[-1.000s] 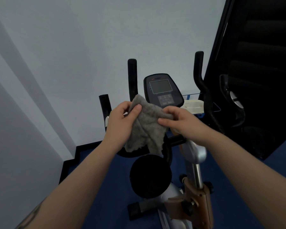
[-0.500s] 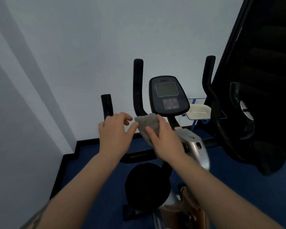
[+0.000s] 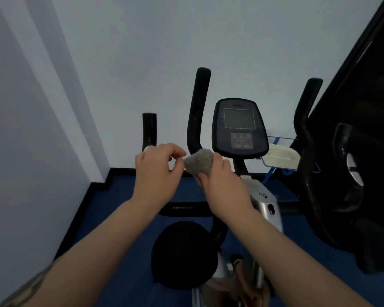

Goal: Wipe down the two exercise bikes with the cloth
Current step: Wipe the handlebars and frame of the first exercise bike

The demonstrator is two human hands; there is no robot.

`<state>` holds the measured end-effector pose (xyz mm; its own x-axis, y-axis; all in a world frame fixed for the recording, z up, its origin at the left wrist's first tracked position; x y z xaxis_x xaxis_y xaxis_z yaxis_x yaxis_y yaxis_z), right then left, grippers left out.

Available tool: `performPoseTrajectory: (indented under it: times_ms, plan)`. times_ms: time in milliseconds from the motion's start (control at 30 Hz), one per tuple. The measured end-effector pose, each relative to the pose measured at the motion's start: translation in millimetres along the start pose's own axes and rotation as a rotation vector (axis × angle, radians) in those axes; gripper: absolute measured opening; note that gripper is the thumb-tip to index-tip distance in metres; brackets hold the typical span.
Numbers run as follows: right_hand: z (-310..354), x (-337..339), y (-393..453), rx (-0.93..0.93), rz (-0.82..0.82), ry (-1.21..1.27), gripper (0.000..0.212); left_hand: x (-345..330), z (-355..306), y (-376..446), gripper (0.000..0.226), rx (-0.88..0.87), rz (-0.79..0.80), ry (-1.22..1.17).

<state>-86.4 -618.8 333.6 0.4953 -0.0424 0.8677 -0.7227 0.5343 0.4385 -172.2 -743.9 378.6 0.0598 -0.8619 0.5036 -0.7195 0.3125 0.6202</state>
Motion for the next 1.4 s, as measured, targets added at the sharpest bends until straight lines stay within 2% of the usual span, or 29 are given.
performPoseTrajectory:
  times_ms: [100, 200, 300, 367, 467, 533, 567, 667, 833, 900, 967, 1033, 1067, 1100, 1167, 1233, 1333, 1400]
  plan:
    - [16.8, -12.5, 38.5, -0.024, 0.095, 0.005, 0.055, -2.0, -3.3, 1.5, 0.012, -0.002, -0.013, 0.01]
    - [26.1, -5.5, 45.8, 0.006, 0.039, 0.117, 0.056, -3.4, 0.9, 8.2, 0.012, 0.062, -0.004, 0.002]
    - [12.9, -1.8, 15.5, 0.067, 0.041, 0.251, 0.066, -14.2, 6.8, 13.7, 0.019, 0.114, 0.103, 0.022]
    - [5.0, -3.8, 5.7, 0.101, 0.099, 0.327, 0.077, -24.2, 7.9, 13.3, 0.018, 0.149, 0.191, -0.008]
    - [-9.5, -15.9, 13.6, -0.033, 0.335, 0.659, 0.083, -36.5, 8.4, 6.5, 0.018, 0.231, 0.275, -0.118]
    - [-22.4, -13.2, 27.7, -0.214, 0.395, 0.942, 0.067, -39.2, 6.1, 5.5, 0.014, 0.24, 0.286, -0.139]
    - [-26.9, -11.9, 33.3, -0.257, 0.384, 0.988, 0.057, -39.6, 5.3, 5.3, 0.011, 0.237, 0.29, -0.144]
    - [-26.9, -17.4, 35.3, -0.246, 0.365, 0.916, 0.037, -40.7, 4.2, 3.6, 0.007, 0.251, 0.312, -0.222]
    - [-35.1, 5.1, 50.1, -0.215, 0.153, 0.852, 0.02, -41.3, 0.5, 2.6, 0.016, 0.314, 0.337, -0.371]
    - [-30.3, 9.1, 52.8, -0.195, 0.149, 0.792, 0.024, -43.7, 2.3, 1.1, 0.015, 0.341, 0.348, -0.367]
    - [-26.8, 7.9, 50.2, -0.172, 0.132, 0.644, 0.043, -45.2, 9.2, -2.6, 0.011, 0.318, 0.361, -0.195]
    - [-27.4, 20.1, 44.7, -0.124, -0.033, 0.425, 0.05, -40.0, 14.1, -3.1, 0.013, 0.27, 0.319, -0.047]
    - [-25.4, 28.0, 39.5, -0.115, -0.124, 0.383, 0.048, -34.4, 12.8, 0.3, 0.014, 0.225, 0.272, -0.01]
    - [-21.2, 29.2, 33.3, -0.129, -0.146, 0.393, 0.047, -27.4, 10.1, 5.2, 0.014, 0.17, 0.217, 0.015]
    - [-6.5, 12.0, 22.8, -0.169, -0.046, 0.437, 0.052, -13.9, 7.5, 15.2, 0.011, 0.098, 0.118, 0.022]
    - [6.1, -3.6, 21.0, -0.157, 0.009, 0.324, 0.055, -3.0, 10.6, 22.1, 0.011, 0.104, 0.043, -0.024]
    - [12.5, 2.9, 25.4, -0.095, -0.053, 0.176, 0.051, 4.4, 7.7, 18.1, 0.014, 0.107, -0.021, -0.087]
    - [13.3, 12.6, 20.5, -0.021, -0.12, 0.128, 0.044, 0.0, 0.9, 5.2, 0.015, 0.105, 0.003, -0.112]
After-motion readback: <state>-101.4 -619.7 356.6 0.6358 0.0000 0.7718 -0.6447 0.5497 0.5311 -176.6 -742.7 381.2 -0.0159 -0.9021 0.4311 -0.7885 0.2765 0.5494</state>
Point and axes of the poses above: each hand's wrist, its own y-axis towards the middle knuckle, its own x-axis out of the back of the hand, z = x × y, the point moved 10 cm from there along y, towards the middle knuckle, and after that the axes turned 12 degrees about -z, right-handed, at the moved point
